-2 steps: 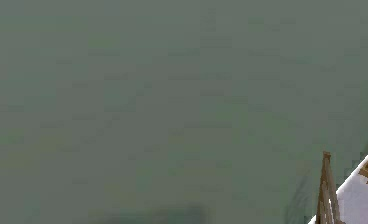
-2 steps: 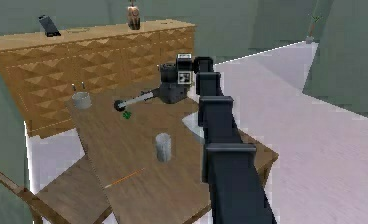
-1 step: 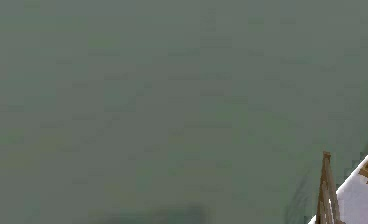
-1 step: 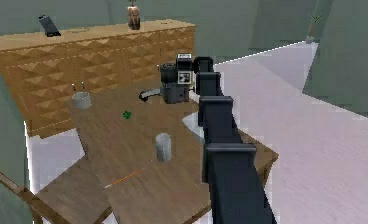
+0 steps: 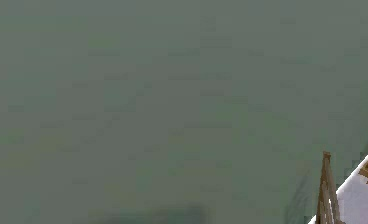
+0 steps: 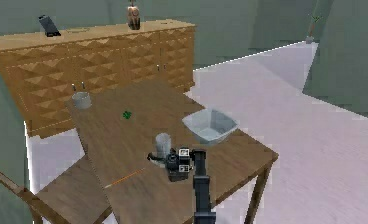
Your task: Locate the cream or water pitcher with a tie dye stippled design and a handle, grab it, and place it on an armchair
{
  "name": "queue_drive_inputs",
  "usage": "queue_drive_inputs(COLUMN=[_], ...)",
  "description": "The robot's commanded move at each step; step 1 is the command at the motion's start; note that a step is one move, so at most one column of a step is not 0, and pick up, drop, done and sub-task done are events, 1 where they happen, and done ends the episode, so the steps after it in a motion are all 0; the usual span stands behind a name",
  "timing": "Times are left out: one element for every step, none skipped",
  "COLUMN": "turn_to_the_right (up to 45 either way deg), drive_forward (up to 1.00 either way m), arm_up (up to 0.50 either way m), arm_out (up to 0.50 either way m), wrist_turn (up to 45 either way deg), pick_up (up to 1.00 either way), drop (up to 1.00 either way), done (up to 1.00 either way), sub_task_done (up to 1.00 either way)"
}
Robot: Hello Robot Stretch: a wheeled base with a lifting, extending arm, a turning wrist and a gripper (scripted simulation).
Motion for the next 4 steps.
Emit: queue_drive_inputs(turn_to_the_right=[0.0, 0.0, 0.0, 0.0], drive_forward=[0.00, 0.00, 0.00, 0.00], arm_up=[0.00, 0.10, 0.22, 0.00], arm_out=[0.00, 0.00, 0.00, 0.00], wrist_turn=[0.0, 0.0, 0.0, -45.0], pick_up=[1.00, 0.00, 0.00, 0.00], drop=[0.00, 0.00, 0.00, 0.00], done=[0.00, 0.00, 0.00, 0.00], sub_task_done=[0.00, 0.00, 0.00, 0.00])
